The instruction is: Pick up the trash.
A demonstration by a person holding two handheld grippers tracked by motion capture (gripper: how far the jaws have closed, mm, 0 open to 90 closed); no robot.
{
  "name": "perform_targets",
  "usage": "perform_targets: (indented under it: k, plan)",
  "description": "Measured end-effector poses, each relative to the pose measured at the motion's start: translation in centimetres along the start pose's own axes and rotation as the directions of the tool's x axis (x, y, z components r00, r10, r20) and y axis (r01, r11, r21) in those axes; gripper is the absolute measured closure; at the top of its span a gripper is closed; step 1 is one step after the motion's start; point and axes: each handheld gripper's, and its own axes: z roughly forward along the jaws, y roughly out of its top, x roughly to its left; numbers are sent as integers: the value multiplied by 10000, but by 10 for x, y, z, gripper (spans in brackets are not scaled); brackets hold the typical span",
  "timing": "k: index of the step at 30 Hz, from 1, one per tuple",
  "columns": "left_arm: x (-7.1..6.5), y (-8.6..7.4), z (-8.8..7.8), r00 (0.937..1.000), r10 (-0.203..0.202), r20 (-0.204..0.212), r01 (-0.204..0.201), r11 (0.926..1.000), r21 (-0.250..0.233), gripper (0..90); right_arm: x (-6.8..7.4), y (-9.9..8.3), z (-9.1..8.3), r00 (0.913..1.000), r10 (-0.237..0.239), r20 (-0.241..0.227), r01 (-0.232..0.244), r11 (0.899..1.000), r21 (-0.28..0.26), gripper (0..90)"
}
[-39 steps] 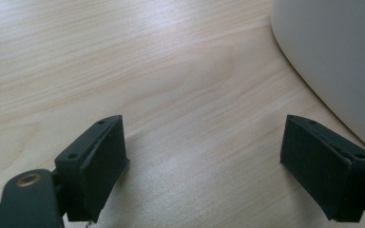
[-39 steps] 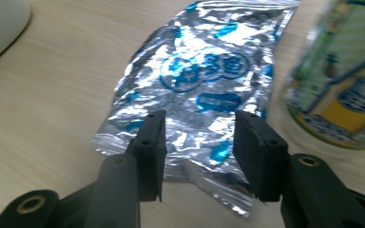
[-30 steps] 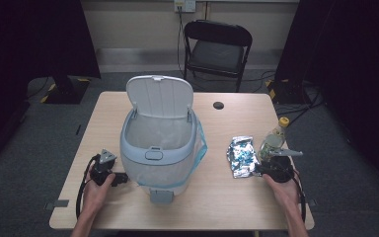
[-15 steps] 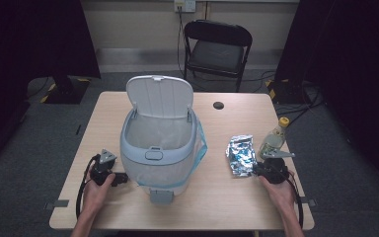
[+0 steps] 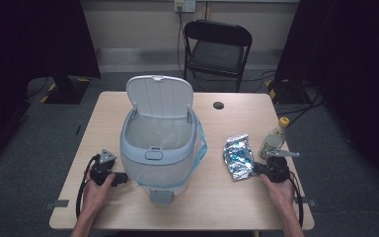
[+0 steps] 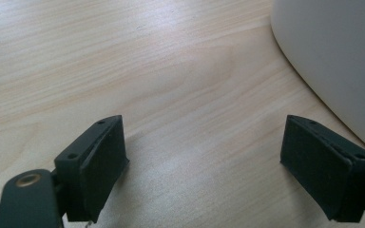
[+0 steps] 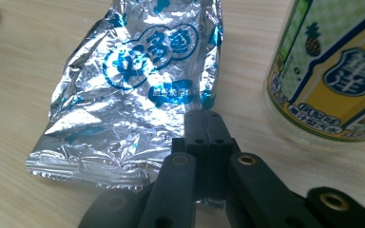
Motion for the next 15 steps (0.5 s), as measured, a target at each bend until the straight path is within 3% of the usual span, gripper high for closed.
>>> perform_targets:
  k: [9,15]
  plan:
    - [0,0,0,10000,3,2,-3,10000,2,147,6,4,-7,9995,37,-315,-57,9980,-631,900]
    - [0,0,0,10000,0,4,0,10000,9,147,13,17,-12,9979,-59,-646,-19,9928,-1201,900]
